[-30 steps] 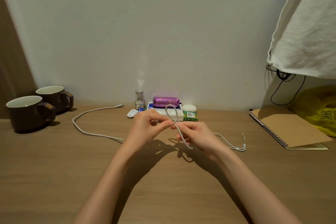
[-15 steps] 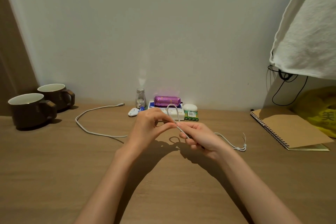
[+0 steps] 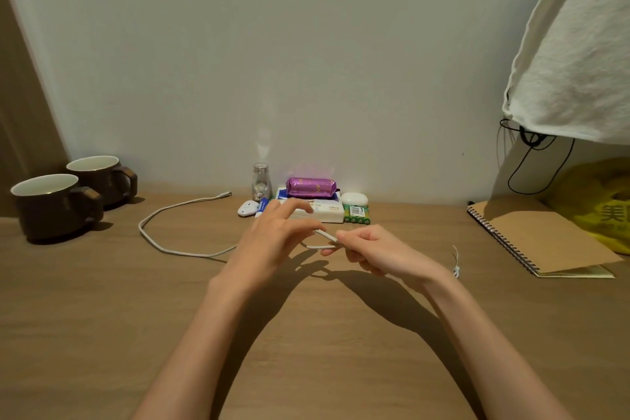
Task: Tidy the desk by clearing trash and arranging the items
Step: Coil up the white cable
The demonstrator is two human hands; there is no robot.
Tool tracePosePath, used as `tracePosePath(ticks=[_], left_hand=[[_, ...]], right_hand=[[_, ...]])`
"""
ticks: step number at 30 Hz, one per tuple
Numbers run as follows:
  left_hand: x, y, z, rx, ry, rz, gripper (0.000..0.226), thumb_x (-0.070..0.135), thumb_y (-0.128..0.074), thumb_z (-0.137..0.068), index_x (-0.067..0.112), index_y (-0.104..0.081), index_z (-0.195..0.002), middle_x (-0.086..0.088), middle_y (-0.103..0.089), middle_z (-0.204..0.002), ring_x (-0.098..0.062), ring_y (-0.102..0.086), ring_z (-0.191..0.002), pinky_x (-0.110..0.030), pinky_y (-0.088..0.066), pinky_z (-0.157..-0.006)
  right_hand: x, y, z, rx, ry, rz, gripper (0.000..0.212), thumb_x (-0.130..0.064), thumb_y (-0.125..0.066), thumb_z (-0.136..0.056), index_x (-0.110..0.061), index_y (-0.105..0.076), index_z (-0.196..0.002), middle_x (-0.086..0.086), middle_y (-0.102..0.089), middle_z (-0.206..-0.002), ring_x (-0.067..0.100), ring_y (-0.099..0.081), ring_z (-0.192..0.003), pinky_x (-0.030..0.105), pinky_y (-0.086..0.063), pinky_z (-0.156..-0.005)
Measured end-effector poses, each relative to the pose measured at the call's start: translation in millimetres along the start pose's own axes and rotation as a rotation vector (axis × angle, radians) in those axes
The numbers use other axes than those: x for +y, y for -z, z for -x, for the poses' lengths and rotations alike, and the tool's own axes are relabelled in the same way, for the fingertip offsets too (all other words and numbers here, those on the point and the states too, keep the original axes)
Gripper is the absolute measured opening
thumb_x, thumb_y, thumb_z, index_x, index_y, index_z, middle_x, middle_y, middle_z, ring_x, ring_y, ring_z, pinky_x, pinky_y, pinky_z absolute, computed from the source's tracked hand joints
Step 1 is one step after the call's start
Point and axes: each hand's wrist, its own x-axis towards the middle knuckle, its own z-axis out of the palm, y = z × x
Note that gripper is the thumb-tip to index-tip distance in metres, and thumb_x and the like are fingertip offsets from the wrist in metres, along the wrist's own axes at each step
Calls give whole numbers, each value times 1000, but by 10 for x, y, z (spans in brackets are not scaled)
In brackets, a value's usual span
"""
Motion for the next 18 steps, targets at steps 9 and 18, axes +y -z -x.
tracePosePath(ticks=[9,18], left_hand=[[139,-29,-24,-100,42,105,46,42,-50,-90,34,-45,-135,10,-61,-104,-8,-51,-99,-29,-48,-82],[155,-42,-51,19,-134,-134,26,12,-77,-74,18,-69,-98,-2,-60,-76,-17,-54,-65,-27,-45,-46]], right_hand=[[54,83,17,132,110,101,28,-30,-47,-99,-17,-71,-91,3,-39,-66,2,-33,-45,12,-28,-43],[18,23,31,-87,12,134,24,-22,-36,-103,-14,-57,-93,-3,-58,-77,9,-51,-63,20,-46,-59]])
